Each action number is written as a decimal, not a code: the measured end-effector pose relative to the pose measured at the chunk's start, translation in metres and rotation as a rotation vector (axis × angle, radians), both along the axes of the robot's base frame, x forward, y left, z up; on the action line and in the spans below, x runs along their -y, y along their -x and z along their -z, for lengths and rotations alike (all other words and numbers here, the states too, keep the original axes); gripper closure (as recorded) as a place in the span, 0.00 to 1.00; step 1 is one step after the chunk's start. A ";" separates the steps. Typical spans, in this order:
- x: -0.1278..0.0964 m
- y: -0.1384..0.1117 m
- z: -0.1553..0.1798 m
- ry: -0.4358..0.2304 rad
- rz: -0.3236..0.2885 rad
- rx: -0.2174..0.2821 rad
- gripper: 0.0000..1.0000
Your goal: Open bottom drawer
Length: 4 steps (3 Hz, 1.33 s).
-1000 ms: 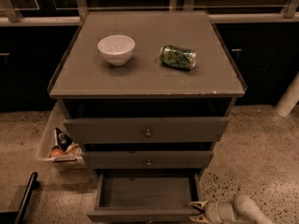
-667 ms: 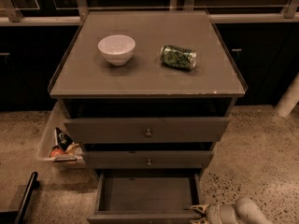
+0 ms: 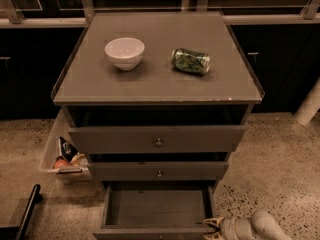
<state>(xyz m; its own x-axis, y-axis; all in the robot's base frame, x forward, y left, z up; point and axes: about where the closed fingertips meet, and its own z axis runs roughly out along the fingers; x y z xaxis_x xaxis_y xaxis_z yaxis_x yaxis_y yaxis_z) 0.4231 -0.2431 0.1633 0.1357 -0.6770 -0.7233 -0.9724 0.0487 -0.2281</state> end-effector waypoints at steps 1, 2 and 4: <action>0.000 0.000 0.000 0.000 0.000 0.000 0.12; -0.002 0.000 0.002 -0.002 -0.001 -0.006 0.00; -0.015 -0.021 -0.049 0.060 -0.028 0.072 0.00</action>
Offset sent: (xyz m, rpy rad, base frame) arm 0.0023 0.0019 -0.0048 0.0015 0.0180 -0.0018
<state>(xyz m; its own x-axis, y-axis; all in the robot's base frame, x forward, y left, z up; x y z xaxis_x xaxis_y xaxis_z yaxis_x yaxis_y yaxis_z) 0.4439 -0.2276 0.2120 0.2056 -0.7138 -0.6695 -0.9542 0.0057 -0.2991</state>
